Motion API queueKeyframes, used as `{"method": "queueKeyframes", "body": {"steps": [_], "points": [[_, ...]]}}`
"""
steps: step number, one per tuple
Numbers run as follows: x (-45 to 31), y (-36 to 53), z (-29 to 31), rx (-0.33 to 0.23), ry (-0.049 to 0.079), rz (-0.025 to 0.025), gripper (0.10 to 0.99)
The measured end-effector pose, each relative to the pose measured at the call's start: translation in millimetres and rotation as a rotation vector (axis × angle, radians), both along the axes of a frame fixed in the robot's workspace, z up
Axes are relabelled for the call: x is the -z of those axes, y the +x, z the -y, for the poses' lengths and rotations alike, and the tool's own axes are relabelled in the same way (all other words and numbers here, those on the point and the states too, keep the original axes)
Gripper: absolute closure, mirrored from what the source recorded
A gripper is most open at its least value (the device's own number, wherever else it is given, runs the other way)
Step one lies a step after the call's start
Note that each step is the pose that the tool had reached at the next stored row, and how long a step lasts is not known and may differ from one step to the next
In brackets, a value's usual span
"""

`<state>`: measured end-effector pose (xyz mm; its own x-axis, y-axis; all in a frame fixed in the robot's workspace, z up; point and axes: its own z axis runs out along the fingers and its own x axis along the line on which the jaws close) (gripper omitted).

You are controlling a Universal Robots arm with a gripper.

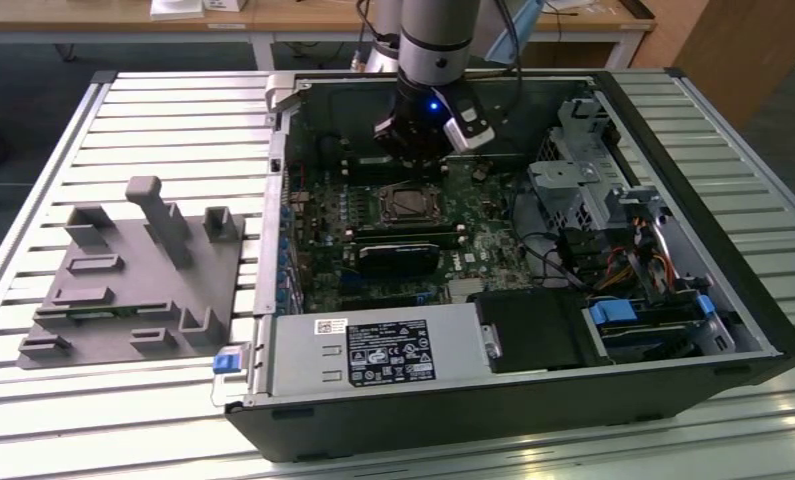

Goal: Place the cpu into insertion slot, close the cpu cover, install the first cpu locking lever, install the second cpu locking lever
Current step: 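Install the first cpu locking lever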

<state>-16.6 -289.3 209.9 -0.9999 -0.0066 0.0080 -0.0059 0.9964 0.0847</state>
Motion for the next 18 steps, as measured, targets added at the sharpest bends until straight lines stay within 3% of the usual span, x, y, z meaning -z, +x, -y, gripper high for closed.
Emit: {"method": "queueKeyframes", "body": {"steps": [15,18], "points": [[0.8,2.6,-2.0,0.0,0.003,0.0001,0.98],[2.0,3.3,-2.2,0.0,-0.001,0.0001,0.98]]}}
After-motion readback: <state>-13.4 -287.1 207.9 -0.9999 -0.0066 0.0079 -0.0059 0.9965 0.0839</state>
